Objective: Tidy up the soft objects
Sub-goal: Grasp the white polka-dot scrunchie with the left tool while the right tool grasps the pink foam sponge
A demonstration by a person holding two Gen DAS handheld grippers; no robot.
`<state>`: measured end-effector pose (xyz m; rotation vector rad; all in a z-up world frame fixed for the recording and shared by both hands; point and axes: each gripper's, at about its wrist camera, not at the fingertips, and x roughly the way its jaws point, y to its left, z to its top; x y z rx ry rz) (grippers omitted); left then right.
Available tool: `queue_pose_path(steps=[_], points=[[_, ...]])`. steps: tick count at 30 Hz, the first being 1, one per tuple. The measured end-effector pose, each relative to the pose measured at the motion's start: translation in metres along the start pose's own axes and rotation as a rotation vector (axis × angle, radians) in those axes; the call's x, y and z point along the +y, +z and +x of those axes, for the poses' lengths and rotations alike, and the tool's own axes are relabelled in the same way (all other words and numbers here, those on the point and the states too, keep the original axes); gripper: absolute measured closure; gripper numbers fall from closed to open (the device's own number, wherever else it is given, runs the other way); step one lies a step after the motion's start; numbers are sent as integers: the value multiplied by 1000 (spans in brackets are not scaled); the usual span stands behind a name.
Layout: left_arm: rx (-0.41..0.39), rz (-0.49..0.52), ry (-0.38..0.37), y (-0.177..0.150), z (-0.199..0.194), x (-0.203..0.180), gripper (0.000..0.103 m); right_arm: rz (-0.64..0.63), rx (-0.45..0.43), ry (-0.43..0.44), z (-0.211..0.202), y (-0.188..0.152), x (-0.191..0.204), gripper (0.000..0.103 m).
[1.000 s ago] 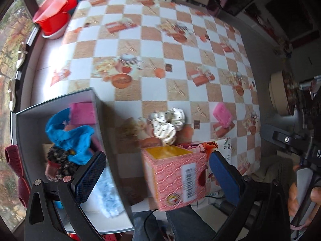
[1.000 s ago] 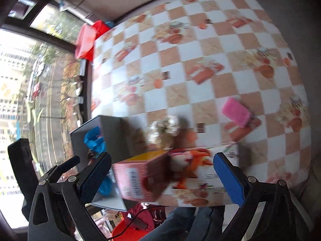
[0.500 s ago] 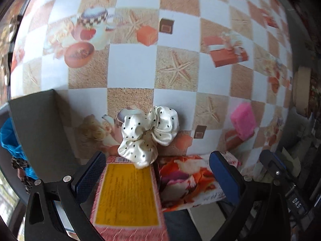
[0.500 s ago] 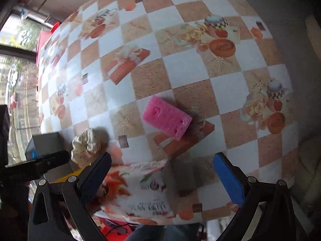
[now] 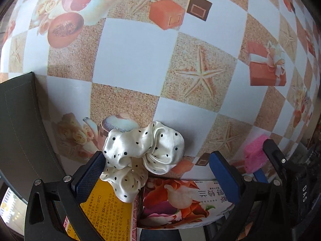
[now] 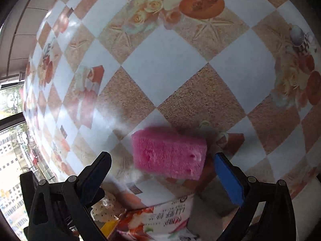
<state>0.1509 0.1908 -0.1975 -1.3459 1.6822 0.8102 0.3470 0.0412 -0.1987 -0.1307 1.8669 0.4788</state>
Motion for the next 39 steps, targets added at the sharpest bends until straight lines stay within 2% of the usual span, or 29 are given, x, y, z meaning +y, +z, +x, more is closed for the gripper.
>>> queue_pose_path(steps=[6,8,10,13,16,18,19,20,21,23,30,36,39], points=[[58,-30,33,6,20,-4,0,-63,-9,-72,6,-4,3,2],[73,-35,38,7,26,-5,1,-86,-27,-101,3,-6,5,16],[90,-37,47,12,33,-8,6,-124,-58,-120,-4,-6,10,30],[111,-60,18,14,41,-4,14,-166,-46,-99,-7,-7,10,30],[103,-58,-9,11,40,-3,32,-157,-45,-63,-12,-9,5,30],[86,-48,-4,10,35,-3,53,-156,-46,-51,-17,-10,1,30],[75,-47,-12,10,32,0,59,-158,-48,-45,-18,-12,3,30],[65,-48,-32,9,30,3,71,-164,-51,-41,-21,-12,3,30],[58,-50,-61,9,28,7,76,-174,-57,-36,-24,-14,5,30],[41,-46,-78,7,22,19,78,-194,-69,-26,-31,-19,10,30],[-106,-14,-105,-9,-18,38,79,-301,-112,22,-56,-44,41,30],[-240,5,-158,-28,-66,63,79,-377,-115,66,-71,-65,65,30],[-299,23,-157,-35,-96,73,79,-409,-117,78,-75,-76,72,30]])
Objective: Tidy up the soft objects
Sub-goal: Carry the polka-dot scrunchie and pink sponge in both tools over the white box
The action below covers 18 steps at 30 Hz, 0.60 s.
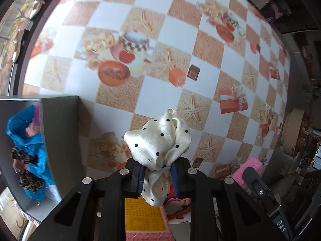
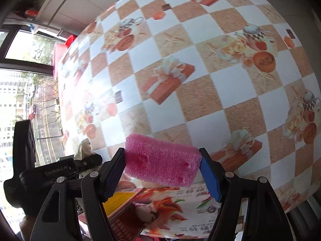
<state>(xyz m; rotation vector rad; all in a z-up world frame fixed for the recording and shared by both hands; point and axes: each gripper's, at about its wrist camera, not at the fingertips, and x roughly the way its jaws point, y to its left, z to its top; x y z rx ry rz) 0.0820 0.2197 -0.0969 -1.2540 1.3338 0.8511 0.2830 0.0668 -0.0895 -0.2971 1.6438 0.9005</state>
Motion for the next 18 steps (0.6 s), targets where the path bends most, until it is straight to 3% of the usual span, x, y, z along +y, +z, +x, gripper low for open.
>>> queue_pose_path(steps=[8,18], points=[[-129,44,0,-20,-44,21,79,-73,-7,17,-9,-20,33,30],[-191,75,-51,-64,-73,55,79,-137,-13,11,-29,-60,52,30]])
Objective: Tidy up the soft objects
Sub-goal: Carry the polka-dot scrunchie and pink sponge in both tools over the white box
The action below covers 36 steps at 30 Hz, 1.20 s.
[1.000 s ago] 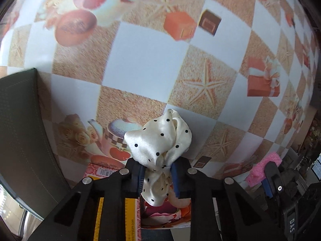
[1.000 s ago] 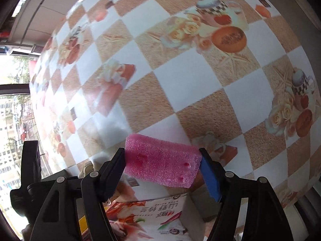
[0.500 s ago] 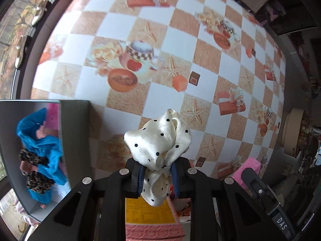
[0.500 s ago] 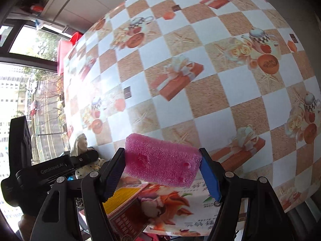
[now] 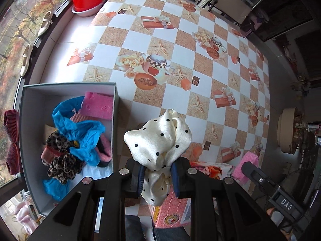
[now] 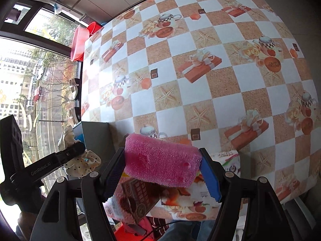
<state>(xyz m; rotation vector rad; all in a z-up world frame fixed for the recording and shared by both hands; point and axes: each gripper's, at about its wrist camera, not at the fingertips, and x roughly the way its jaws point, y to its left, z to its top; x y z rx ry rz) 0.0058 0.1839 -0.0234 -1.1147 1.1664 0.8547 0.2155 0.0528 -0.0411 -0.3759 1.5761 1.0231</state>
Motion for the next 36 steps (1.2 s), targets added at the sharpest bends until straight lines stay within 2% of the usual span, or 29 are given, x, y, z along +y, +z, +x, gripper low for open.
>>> queue_pose_path(steps=[5,18,26,36], points=[[-25,21,-16,-23,-16,12,79,-15,-11,-7,-11,-19,7,30],[-11,82,-85,-80,-27,32,79,-15,-16,-45,-28,-76,20,30],[18,134,-115,-113,-24,40,79,-38,-2,-64,-28,-105,35,30],[-2,123,-122,-136,-30,70,79,-111,36,-75,-11,-127,74,30]])
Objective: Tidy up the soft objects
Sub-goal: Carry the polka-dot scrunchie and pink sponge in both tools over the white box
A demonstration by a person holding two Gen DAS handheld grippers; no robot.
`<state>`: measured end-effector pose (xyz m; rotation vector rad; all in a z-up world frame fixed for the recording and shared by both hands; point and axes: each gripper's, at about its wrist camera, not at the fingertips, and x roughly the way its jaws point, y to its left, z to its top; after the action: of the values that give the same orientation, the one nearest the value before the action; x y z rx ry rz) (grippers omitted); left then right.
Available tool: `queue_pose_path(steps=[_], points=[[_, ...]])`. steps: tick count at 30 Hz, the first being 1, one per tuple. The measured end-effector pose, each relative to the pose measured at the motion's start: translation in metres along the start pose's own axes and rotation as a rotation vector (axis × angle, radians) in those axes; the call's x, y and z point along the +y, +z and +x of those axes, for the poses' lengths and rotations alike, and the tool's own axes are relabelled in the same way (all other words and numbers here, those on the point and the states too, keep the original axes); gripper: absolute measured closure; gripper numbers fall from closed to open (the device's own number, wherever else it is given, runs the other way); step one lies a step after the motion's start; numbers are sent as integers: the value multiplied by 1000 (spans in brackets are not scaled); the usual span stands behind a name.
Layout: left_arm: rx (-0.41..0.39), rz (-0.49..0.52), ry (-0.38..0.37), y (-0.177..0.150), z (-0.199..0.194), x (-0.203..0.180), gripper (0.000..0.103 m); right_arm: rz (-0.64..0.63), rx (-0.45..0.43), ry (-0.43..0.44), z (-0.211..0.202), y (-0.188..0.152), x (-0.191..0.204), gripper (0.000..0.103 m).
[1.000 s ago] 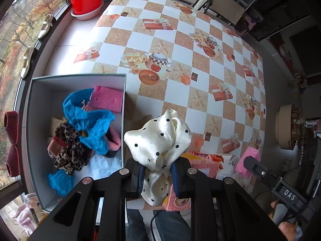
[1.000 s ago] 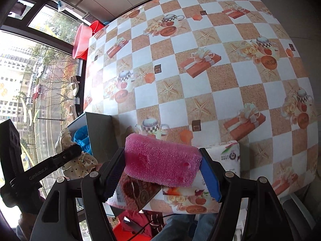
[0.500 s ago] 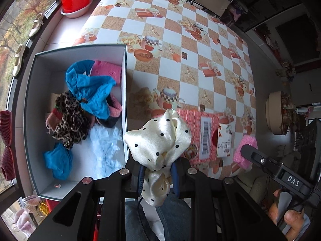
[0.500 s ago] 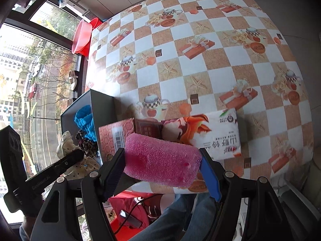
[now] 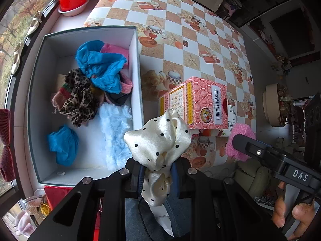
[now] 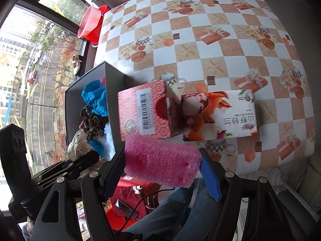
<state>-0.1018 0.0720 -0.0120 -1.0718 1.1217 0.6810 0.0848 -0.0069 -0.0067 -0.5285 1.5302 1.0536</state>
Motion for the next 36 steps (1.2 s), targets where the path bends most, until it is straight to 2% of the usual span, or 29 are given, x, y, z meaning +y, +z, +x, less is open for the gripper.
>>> queue_pose_path(steps=[16,36], points=[[-69,-147,36,-14,-19,68,79,-205,71,-19,28,3,83,30],[-93,-159,169,-13,-12,101,79,-383,116,-38,54,10,150,30]])
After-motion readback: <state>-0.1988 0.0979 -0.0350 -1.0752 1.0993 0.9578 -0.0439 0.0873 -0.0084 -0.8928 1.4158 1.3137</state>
